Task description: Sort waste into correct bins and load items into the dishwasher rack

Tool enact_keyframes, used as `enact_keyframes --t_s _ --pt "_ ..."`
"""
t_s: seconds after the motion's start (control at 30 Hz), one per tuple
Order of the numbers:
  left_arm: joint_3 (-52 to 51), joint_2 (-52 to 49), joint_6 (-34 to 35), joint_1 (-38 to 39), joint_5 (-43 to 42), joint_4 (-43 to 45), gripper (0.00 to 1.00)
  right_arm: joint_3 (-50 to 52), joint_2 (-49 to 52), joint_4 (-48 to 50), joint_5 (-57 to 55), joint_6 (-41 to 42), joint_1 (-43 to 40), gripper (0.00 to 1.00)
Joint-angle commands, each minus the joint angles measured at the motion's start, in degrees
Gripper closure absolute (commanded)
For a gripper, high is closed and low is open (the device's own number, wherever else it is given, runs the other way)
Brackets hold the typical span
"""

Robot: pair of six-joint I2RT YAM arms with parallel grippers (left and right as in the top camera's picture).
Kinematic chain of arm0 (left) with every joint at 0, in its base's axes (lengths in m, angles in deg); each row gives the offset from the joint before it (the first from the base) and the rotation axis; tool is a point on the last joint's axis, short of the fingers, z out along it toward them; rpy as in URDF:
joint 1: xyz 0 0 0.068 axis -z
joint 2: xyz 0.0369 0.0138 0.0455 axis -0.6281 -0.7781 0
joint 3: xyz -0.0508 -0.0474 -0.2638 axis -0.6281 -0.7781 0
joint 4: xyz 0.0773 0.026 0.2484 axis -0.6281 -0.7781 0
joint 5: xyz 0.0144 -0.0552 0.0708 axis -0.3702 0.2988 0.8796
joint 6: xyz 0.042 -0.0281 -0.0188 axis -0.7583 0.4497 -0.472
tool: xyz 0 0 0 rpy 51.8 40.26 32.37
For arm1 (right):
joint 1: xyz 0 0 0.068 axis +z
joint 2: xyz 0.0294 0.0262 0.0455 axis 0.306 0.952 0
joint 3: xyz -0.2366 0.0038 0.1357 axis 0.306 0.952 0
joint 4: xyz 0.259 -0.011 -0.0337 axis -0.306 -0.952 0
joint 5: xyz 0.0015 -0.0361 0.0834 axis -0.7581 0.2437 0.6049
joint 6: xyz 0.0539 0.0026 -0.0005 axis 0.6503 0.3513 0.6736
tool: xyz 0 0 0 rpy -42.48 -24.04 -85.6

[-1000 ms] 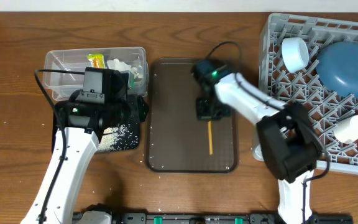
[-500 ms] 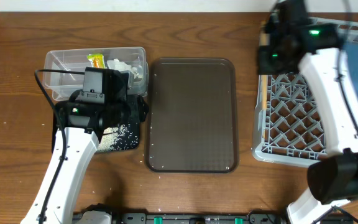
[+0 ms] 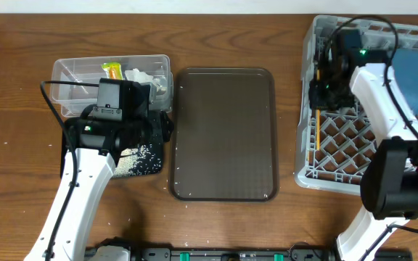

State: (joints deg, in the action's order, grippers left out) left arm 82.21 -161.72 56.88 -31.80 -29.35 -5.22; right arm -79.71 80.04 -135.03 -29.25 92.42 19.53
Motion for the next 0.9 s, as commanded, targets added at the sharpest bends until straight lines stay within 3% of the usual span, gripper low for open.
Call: enact_keyframes --t_s 0.0,0.13,0.2,0.33,0.37,0.43,0.5,0.77,0.87 --pt "0.42 0.11 -0.35 -0.31 0.33 0.00 0.50 0.09 -0.33 1.38 0.02 -0.72 -0.42 0.98" --pt "0.42 0.11 -0.35 -0.31 0.33 -0.02 0.50 -0.02 -0.42 2.36 0.04 -0.72 -0.35 0.90" --pt "0.42 0.11 -0.35 -0.31 0.35 0.00 0.50 -0.20 -0.59 2.23 0.42 -0.68 -0.37 0.78" --pt "0.42 0.13 -0.39 -0.31 2.40 0.00 0.35 -2.01 -1.86 1.62 0.72 0.79 -0.59 0.61" --pt "0.42 0.13 -0.37 -0.31 3.58 0.02 0.33 -2.60 -2.49 1.90 0.72 1.27 -0.83 0.54" --pt "0.42 0.13 -0.37 -0.31 5.92 -0.02 0.28 -3.54 -3.78 2.99 0.81 1.70 -1.64 0.27" --pt "0.44 0.13 -0.39 -0.39 7.21 -0.39 0.23 -4.11 -5.14 4.07 1.55 1.60 -2.56 0.16" --pt "1.05 3.17 -0.61 -6.58 7.23 -9.03 0.22 -4.09 -11.98 0.13 1.75 1.01 -6.97 0.04" --pt "0.72 8.17 -4.24 -8.20 7.28 -10.71 0.22 -3.34 -15.89 -1.09 1.75 1.01 -8.52 0.02"
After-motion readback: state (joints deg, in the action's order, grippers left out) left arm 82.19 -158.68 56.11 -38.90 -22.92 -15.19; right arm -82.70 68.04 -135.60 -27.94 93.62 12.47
